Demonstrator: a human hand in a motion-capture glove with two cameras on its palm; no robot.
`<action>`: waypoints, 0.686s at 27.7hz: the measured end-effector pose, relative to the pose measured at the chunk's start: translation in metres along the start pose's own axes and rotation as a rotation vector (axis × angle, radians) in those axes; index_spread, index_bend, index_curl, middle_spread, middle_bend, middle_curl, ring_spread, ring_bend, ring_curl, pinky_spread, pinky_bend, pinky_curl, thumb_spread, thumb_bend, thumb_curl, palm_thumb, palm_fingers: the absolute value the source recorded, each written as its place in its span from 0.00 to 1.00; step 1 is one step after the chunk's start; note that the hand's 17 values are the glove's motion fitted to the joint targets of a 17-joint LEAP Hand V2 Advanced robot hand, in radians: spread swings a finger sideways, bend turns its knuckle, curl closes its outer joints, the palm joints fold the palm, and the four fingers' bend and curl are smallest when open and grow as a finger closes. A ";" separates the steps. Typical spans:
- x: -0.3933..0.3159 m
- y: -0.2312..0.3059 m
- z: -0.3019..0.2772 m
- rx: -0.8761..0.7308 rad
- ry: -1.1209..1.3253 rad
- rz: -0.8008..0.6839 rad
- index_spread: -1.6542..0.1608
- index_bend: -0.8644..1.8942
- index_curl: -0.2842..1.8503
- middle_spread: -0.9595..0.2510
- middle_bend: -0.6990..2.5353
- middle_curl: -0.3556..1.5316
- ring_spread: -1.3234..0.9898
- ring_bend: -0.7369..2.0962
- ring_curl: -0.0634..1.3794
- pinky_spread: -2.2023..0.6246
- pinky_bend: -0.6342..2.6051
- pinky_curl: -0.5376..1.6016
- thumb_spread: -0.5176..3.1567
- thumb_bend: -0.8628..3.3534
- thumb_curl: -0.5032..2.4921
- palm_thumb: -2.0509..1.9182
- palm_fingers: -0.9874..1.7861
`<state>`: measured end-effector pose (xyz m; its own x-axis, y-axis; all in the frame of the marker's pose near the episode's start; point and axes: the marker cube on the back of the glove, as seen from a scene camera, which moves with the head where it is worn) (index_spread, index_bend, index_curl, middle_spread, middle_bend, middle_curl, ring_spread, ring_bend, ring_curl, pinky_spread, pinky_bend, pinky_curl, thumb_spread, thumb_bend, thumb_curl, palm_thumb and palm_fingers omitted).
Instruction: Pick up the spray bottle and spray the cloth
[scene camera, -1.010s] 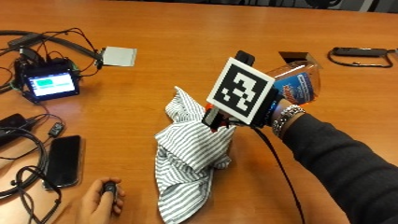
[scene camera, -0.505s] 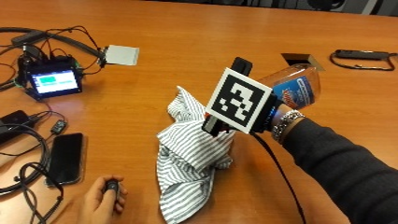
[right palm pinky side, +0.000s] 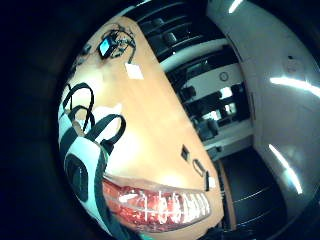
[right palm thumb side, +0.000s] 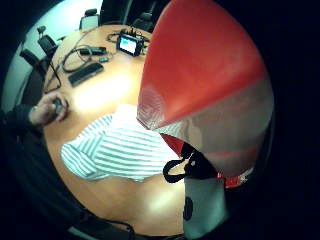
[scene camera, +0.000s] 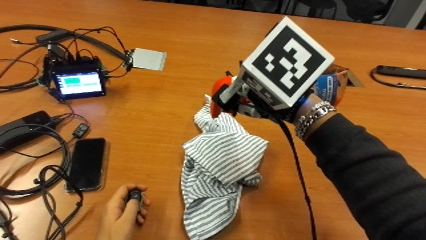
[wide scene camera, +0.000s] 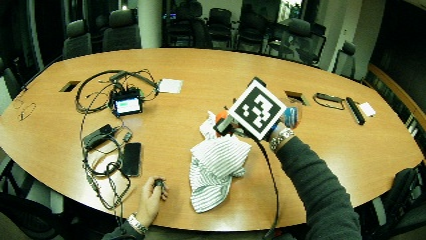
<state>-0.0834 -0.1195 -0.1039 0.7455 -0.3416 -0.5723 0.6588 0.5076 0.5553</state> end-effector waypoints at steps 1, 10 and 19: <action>0.001 -0.005 -0.005 0.017 -0.033 0.020 0.75 0.38 0.39 0.60 0.38 0.46 0.48 0.52 0.36 0.66 0.36 0.44 0.28 0.20 0.42 0.72 0.86; 0.009 -0.037 -0.030 0.121 -0.309 0.185 0.75 0.38 0.39 0.60 0.38 0.46 0.48 0.53 0.36 0.66 0.36 0.44 0.29 0.20 0.42 0.72 0.86; 0.010 -0.072 -0.030 0.250 -0.714 0.445 0.75 0.38 0.39 0.60 0.39 0.46 0.48 0.53 0.36 0.65 0.36 0.44 0.29 0.20 0.42 0.72 0.86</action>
<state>-0.1260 -0.1360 -0.1678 0.7682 -0.6092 0.1966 0.2327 0.5518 0.8008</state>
